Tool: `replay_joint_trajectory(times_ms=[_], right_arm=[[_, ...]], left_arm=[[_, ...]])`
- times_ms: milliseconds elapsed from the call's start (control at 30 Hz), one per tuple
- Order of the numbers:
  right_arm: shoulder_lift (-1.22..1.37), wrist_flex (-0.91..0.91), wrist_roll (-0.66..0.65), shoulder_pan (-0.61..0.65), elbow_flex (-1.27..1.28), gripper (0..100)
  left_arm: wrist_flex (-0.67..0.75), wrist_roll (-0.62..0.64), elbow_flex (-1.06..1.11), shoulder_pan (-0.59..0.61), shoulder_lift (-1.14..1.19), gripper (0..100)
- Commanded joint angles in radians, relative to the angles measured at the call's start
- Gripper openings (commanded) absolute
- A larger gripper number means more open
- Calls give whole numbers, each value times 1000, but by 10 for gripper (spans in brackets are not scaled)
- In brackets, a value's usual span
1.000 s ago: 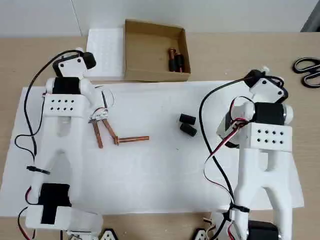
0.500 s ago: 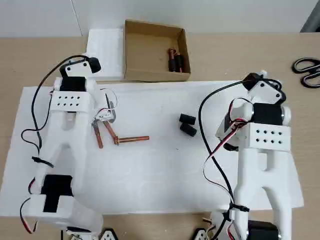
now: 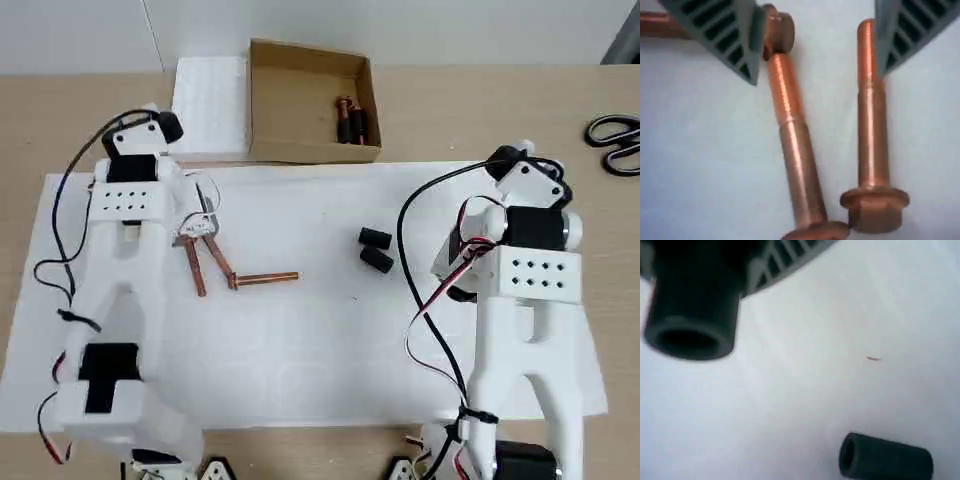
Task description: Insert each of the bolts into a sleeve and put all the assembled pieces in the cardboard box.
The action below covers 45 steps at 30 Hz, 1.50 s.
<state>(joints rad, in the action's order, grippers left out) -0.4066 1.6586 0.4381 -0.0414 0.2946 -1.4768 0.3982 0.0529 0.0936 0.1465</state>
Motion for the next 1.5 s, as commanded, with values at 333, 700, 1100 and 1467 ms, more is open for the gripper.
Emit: replay_joint_trajectory(times_ms=[333, 700, 1100, 1467], right_arm=[[-35, -15, -3, -10, -5, 2], [-35, -15, -3, -8, -5, 2], [-30, -15, -3, -7, -5, 2], [-28, -15, -3, -8, -5, 2]], left_arm=[[52, -9, -5, 52, 72, 77], [98, -11, -2, 84, 75, 75], [152, -11, -4, 63, 164, 76], [158, -6, -5, 31, 215, 76]])
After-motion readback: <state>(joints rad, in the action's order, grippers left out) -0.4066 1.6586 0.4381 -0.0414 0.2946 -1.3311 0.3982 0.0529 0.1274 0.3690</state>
